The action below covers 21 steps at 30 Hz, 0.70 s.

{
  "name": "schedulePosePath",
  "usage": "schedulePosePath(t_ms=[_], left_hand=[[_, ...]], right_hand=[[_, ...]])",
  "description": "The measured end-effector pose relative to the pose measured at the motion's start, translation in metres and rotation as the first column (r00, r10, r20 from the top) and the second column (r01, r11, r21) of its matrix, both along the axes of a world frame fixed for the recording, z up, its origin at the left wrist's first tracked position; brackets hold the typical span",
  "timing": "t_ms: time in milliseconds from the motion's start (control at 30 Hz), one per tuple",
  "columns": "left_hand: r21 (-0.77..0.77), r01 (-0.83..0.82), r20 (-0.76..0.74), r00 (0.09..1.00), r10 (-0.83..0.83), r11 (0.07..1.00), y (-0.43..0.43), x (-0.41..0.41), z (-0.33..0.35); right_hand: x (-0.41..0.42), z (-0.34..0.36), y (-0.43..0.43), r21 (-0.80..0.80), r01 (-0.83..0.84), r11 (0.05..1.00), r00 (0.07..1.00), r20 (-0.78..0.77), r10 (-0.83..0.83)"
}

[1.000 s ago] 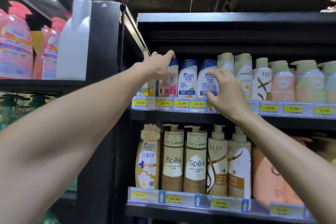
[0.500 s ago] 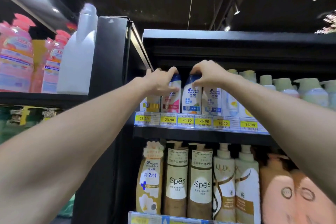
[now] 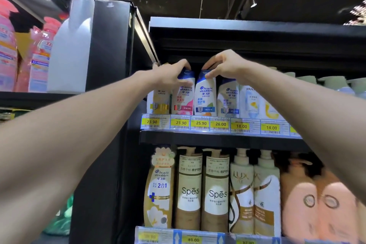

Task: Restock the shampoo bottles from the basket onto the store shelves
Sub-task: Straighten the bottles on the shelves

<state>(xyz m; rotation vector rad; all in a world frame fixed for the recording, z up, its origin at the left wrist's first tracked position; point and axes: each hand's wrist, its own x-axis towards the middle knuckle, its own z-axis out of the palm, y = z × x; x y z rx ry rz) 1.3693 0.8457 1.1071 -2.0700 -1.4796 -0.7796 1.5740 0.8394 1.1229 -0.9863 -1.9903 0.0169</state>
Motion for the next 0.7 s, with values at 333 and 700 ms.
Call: schedulePosePath(t_ms=[333, 700], left_hand=[[-0.048, 0.122, 0.006, 0.993, -0.122, 0.991, -0.013, -0.006, 0.002], [0.177, -0.108, -0.147, 0.98, 0.135, 0.978, -0.017, 0.005, -0.017]], right_hand=[[-0.002, 0.001, -0.001, 0.137, 0.13, 0.982, 0.985, 0.095, -0.143], [-0.007, -0.053, 0.005, 0.385, 0.245, 0.89, 0.968, -0.042, -0.248]])
